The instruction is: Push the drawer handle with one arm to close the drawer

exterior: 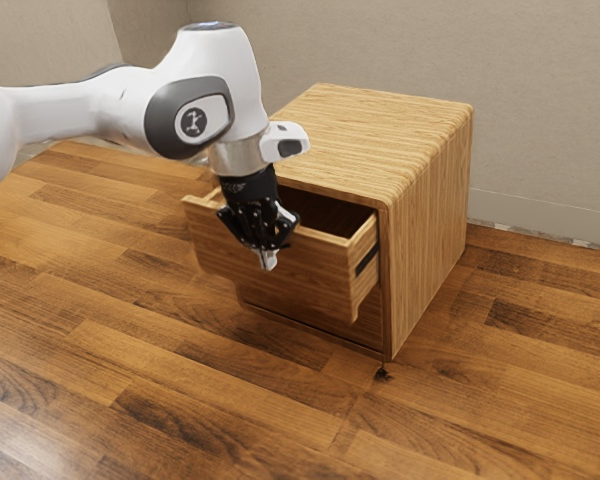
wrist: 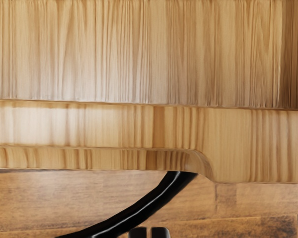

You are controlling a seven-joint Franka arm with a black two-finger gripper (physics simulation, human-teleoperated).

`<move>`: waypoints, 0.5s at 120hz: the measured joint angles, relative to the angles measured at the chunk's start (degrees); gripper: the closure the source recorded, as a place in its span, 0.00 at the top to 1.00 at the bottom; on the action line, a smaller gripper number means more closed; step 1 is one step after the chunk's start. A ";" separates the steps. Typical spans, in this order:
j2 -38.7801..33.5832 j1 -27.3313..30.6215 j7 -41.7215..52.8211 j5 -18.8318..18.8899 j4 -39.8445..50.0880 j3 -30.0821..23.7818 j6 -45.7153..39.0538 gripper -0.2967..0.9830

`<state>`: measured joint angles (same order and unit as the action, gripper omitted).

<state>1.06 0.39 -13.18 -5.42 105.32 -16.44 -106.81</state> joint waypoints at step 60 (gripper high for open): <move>9.47 3.11 1.18 3.39 -10.96 0.62 0.03 0.15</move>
<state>10.53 3.50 -12.00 -2.03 94.36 -15.82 -106.79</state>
